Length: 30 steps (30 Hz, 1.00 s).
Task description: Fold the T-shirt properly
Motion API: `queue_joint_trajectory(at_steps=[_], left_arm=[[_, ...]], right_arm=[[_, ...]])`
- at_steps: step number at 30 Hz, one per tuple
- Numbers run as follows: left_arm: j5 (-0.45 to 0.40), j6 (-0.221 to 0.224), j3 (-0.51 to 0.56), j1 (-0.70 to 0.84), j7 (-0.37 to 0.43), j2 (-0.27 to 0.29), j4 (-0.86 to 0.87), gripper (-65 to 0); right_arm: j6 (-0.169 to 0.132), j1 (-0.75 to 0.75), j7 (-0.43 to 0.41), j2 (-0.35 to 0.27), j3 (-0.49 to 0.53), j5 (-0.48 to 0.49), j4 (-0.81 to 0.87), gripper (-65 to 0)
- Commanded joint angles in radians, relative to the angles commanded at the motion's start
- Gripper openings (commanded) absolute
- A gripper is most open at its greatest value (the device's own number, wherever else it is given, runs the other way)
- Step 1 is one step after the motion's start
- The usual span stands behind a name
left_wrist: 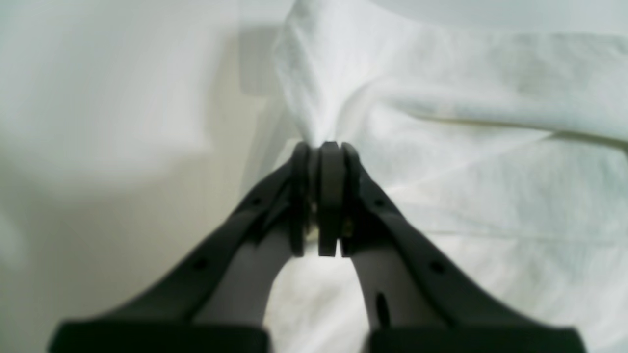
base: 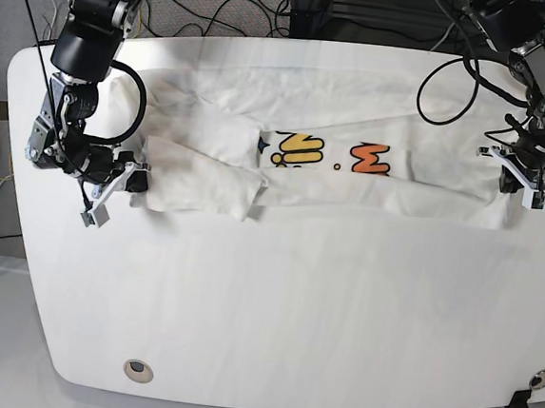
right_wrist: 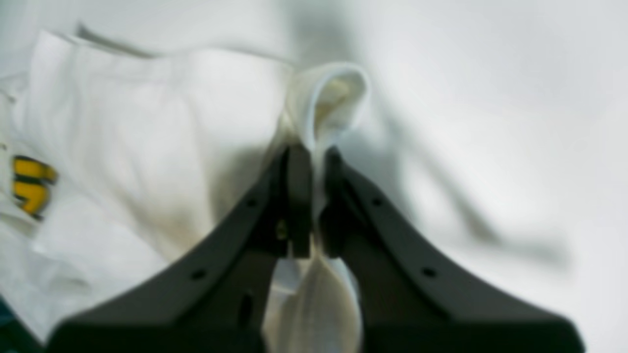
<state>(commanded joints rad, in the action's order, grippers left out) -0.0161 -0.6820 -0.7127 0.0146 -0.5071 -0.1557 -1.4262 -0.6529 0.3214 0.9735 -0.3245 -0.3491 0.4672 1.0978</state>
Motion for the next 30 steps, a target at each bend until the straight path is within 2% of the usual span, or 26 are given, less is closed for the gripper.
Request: queue_joint_trajectory(at_steps=[5, 22, 28, 30], left_arm=[[0.000, 0.000, 0.020, -0.015, 0.002, -0.003, 0.014, -65.0], [0.000, 0.000, 0.017, -0.014, 0.005, -0.057, 0.048, -65.0], [0.000, -0.008, 0.025, -0.014, 0.003, -0.058, 0.048, -65.0], [0.000, -0.005, 0.025, -0.015, 0.003, -0.058, 0.048, -51.3]], right_arm=[[0.000, -0.002, -0.038, 0.014, 0.000, -0.049, 0.000, -65.0], [0.000, -0.005, -0.038, 0.014, 0.000, -0.051, 0.000, -65.0], [0.000, -0.002, -0.035, 0.014, 0.000, -0.043, 0.005, -65.0], [0.000, 0.000, -0.035, 0.014, 0.000, -0.043, 0.006, -55.3]])
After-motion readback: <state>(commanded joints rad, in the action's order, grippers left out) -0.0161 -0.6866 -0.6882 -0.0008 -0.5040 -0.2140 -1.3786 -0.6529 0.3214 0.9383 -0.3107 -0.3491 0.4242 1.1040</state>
